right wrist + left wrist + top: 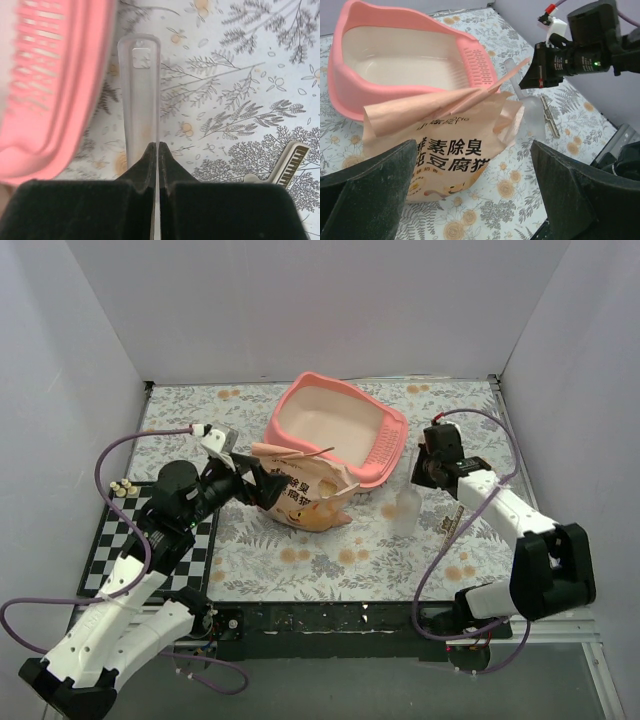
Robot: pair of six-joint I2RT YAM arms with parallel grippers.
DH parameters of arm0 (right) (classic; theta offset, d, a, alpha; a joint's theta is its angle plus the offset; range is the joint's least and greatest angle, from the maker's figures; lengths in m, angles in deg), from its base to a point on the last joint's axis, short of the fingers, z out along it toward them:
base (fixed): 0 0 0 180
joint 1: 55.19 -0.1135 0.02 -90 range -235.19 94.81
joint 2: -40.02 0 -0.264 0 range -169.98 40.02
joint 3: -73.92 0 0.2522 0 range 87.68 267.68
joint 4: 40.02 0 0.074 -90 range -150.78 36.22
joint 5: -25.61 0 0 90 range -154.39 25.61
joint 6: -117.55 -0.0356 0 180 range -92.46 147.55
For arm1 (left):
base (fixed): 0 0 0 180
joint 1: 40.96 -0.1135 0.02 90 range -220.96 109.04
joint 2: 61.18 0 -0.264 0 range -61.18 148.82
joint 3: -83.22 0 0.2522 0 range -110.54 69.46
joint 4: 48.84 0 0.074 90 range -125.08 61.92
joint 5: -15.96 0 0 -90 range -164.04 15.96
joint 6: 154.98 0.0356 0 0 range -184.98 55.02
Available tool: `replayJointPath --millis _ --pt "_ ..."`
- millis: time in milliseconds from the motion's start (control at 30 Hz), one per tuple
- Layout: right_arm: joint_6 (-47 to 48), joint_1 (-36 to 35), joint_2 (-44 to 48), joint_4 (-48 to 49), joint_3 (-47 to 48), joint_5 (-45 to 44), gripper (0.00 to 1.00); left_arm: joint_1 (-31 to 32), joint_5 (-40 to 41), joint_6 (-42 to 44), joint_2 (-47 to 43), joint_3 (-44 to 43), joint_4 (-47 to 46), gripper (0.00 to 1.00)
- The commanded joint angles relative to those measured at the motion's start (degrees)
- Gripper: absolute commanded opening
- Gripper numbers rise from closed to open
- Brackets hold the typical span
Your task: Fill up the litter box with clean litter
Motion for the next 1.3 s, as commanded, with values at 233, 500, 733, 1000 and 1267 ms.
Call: replayJointPath --millis 233,500,733,1000,1267 --pt "1.5 -0.1 18.4 16.4 11.4 34.8 0.01 0.0 -8.5 -14.7 3.7 -14.1 2.4 0.98" --pt "-10.7 -1.1 16.8 43.2 22.2 57.8 0.01 0.0 -19.4 -29.7 9.2 -23.0 5.4 0.98" --pt "-35.9 -3.5 9.9 80.6 27.6 64.4 0.01 0.0 -25.6 -45.6 9.3 -21.5 -0.3 0.98" --pt "-45.0 -11.6 3.0 99.7 34.4 60.8 0.01 0.0 -26.8 -61.7 6.1 -13.4 -15.8 0.98" --pt "-38.2 -21.9 -0.6 103.7 36.6 55.5 0.01 0.0 -26.6 -68.9 5.4 -9.6 -27.9 0.98"
